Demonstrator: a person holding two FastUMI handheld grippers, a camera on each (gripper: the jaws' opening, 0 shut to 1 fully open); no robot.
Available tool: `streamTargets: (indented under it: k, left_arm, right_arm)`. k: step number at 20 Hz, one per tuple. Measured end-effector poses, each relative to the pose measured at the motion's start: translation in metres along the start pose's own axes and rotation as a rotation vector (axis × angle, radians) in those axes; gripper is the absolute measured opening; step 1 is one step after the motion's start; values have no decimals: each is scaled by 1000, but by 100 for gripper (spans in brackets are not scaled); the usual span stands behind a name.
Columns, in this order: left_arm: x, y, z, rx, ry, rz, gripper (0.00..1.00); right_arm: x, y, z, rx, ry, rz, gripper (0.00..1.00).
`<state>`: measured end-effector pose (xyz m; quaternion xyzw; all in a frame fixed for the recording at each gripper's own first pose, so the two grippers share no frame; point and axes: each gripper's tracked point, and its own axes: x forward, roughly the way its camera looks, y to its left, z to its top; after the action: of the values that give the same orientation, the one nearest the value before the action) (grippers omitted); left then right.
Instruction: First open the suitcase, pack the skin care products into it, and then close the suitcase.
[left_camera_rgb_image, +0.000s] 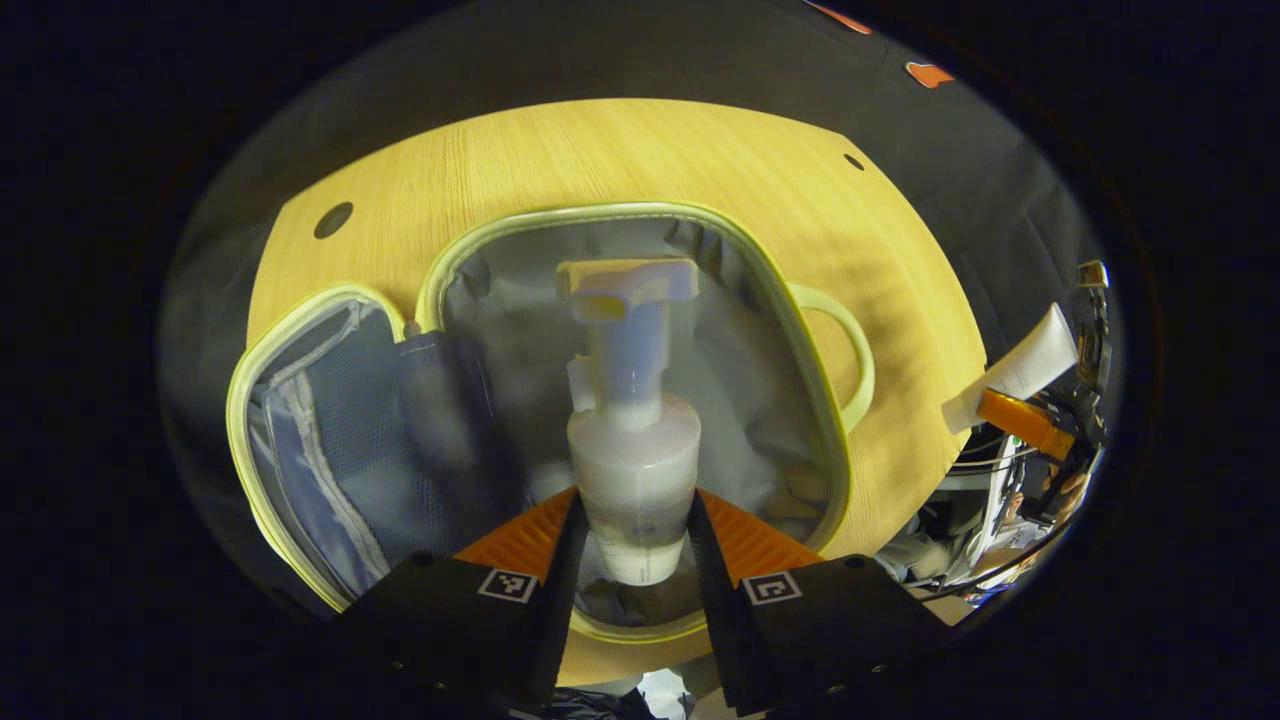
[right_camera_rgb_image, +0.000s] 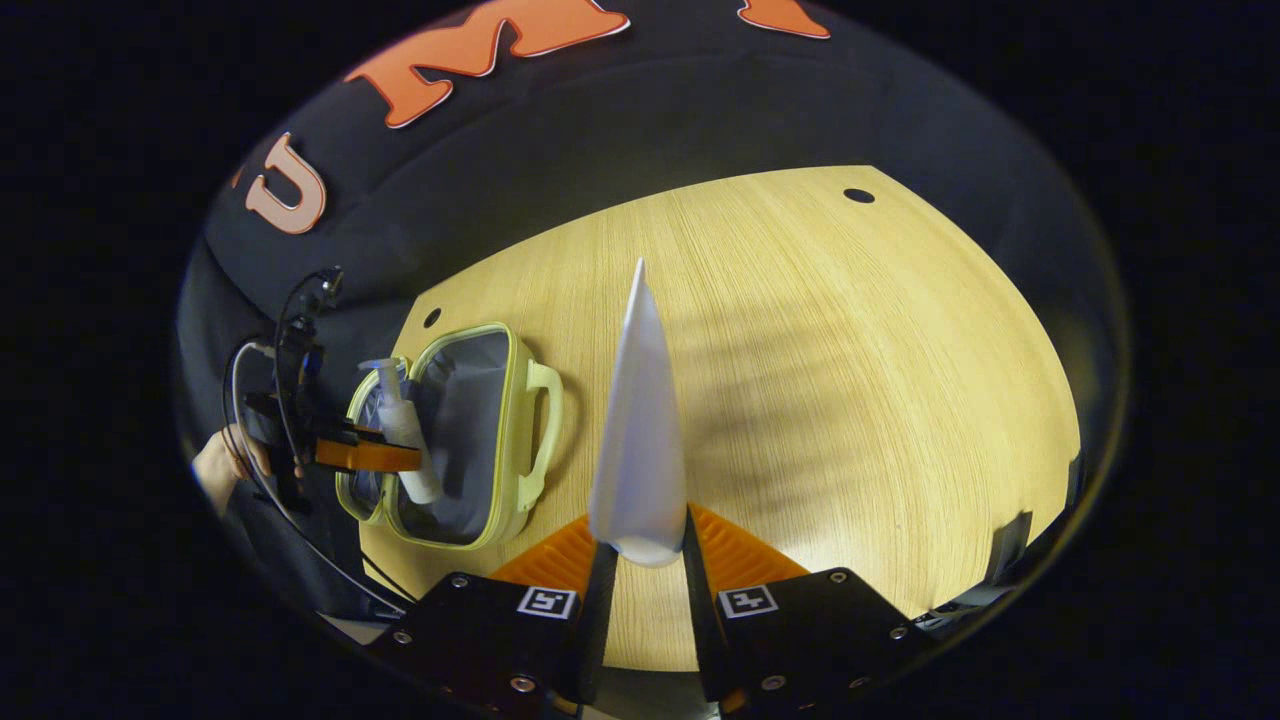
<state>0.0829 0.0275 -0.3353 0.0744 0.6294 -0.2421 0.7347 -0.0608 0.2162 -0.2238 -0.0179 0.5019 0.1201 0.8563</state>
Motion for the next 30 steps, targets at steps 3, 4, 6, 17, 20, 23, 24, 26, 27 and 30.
streamTargets:
  k: [3,4,6,17,20,23,24,26,27,30]
  left_arm:
    - [18,10,-2,-27,47,-4,59]
    - [22,10,-4,-37,56,-12,60]
    - [27,8,-1,-47,47,-31,60]
    - [-18,-9,42,86,-249,34,99]
    - [-68,-21,46,145,-402,71,99]
    - [-120,-16,37,121,-523,96,99]
    - [-134,-8,31,105,-560,103,99]
    - [-163,11,18,87,-624,147,99]
    - [-177,24,12,85,-650,184,99]
    - [-200,61,-17,56,-687,275,99]
  right_arm:
    - [-1,0,-6,15,9,-14,38]
    - [-1,1,-7,14,11,-17,38]
    - [-2,2,-10,9,18,-20,38]
    - [-7,58,9,-44,55,63,38]
    - [-9,85,22,-98,70,98,38]
    - [-10,118,30,-152,106,155,38]
    - [-8,131,30,-168,129,177,38]
    - [-4,158,22,-195,197,223,38]
    - [-2,168,16,-209,239,241,38]
    - [26,200,-8,-242,367,275,38]
